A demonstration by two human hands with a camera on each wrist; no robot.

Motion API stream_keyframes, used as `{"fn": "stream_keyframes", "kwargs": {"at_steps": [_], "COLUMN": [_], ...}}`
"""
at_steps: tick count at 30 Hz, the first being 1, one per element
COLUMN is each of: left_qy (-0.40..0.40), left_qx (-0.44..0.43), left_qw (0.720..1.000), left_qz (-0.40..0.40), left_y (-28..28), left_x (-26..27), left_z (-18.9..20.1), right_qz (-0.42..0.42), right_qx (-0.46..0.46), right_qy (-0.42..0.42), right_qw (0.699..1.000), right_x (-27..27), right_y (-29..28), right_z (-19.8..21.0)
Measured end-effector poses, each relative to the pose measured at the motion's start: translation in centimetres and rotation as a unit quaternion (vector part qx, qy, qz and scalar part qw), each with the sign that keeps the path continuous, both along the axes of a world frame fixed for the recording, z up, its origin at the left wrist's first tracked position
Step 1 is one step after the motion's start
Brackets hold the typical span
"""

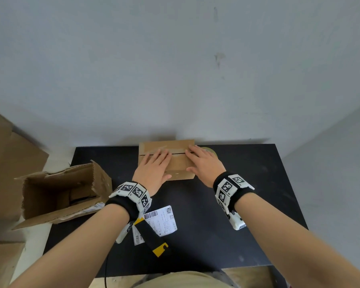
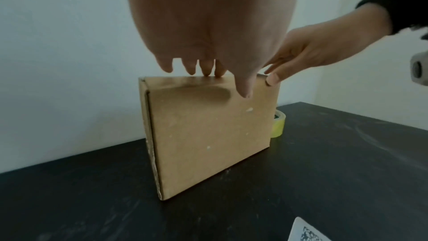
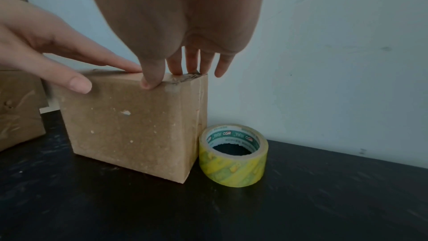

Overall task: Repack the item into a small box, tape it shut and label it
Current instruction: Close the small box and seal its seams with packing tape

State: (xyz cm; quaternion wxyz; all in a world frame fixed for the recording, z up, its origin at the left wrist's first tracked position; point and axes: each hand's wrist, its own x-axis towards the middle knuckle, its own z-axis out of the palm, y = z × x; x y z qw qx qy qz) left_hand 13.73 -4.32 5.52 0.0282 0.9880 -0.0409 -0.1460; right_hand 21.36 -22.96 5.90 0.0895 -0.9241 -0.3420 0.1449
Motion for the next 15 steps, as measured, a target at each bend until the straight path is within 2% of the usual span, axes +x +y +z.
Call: {"fn": "stream_keyframes", "kwargs": {"at_steps": [2, 8, 11, 13, 15], "left_qy": [-0.006, 0.001, 0.002, 0.001, 0.001], "left_qx": [-0.005, -0.034, -0.038, -0.043, -0.054], "left_qw": [1.000, 0.999, 0.999, 0.999, 0.999], "left_qz": [-0.023, -0.008, -0.011, -0.010, -0.004], "left_y": [-0.6, -1.1, -1.0, -0.9, -0.9], "left_x": [0.4, 1.1, 1.2, 1.1, 1.1], "left_z": [0.0, 0.1, -0.2, -0.5, -1.0], "right_qz": [-0.011, -0.061, -0.152, -0.193, -0.195], "right_qx": [0.016, 0.104, 0.153, 0.120, 0.052], "right_qy": [0.012, 0.068, 0.046, 0.024, 0.034], "right_qw": [1.000, 0.990, 0.975, 0.974, 0.979], "right_x": [0.1, 0.3, -0.1, -0.2, -0.1], "right_y": [0.0, -0.4, -1.4, -2.3, -3.0], "right_z": [0.0, -0.4, -1.4, -2.4, -3.5]}}
